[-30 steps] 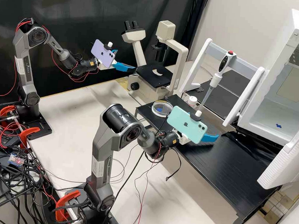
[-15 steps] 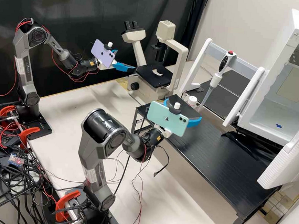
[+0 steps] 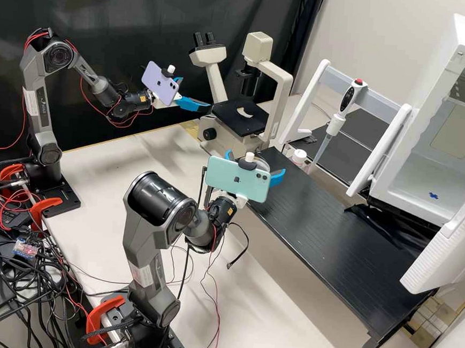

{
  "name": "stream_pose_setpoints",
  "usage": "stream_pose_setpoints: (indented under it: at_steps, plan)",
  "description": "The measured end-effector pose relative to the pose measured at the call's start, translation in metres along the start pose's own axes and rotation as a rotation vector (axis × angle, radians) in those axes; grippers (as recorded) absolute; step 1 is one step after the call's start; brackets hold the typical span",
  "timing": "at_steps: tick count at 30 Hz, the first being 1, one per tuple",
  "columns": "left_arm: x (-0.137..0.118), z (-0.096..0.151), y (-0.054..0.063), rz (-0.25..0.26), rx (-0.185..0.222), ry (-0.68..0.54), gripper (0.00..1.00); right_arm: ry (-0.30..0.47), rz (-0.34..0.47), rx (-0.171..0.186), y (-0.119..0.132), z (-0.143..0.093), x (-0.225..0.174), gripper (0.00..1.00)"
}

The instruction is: Move the petri dish to the incubator

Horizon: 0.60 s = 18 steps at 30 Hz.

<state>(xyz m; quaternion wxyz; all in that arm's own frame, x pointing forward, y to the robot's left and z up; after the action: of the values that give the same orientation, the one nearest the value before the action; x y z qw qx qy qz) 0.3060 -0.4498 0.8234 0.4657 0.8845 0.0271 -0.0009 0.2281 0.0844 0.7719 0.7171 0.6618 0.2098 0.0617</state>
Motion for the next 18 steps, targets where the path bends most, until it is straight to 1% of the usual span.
stream_pose_setpoints:
  at_steps: [6, 18]
  plan:
    - [0.0, 0.0, 0.0, 0.0, 0.0, 0.0, 1.0, -0.017, -0.033, 0.008, -0.007, 0.005, 0.004, 1.0]
    - [0.0, 0.0, 0.0, 0.0, 0.0, 0.0, 1.0, -0.001, -0.091, 0.018, -0.02, 0.002, 0.018, 1.0]
